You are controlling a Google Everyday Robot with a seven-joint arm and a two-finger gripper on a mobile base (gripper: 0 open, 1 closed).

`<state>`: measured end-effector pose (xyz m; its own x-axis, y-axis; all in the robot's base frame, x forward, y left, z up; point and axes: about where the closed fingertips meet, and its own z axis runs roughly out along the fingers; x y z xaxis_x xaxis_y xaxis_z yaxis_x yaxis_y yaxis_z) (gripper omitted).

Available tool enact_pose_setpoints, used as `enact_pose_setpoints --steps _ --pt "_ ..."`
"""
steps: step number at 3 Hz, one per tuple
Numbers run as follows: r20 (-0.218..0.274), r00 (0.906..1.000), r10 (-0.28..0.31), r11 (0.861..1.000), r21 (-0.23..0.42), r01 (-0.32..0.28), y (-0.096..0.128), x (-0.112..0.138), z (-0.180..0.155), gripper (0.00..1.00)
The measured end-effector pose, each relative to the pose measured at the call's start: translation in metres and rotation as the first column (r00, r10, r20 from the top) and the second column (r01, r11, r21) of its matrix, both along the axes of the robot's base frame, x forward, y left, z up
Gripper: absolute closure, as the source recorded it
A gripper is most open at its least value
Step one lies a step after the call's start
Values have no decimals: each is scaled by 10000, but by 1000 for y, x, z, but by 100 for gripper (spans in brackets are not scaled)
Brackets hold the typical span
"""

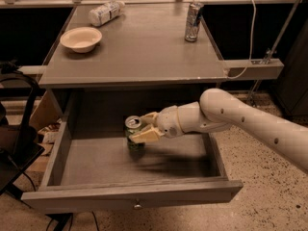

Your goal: Place green can into top drawer

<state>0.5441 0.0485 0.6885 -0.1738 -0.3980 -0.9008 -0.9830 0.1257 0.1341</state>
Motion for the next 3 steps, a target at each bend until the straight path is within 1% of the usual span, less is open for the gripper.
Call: enact_pose_setpoints --steps 1,2,3 --pt "0 10000 1 10000 0 -1 0 0 0 26" --pt "0 10000 1 10000 0 -1 0 0 0 4" --pt "-1 10000 3 10000 1 -3 0 0 0 0"
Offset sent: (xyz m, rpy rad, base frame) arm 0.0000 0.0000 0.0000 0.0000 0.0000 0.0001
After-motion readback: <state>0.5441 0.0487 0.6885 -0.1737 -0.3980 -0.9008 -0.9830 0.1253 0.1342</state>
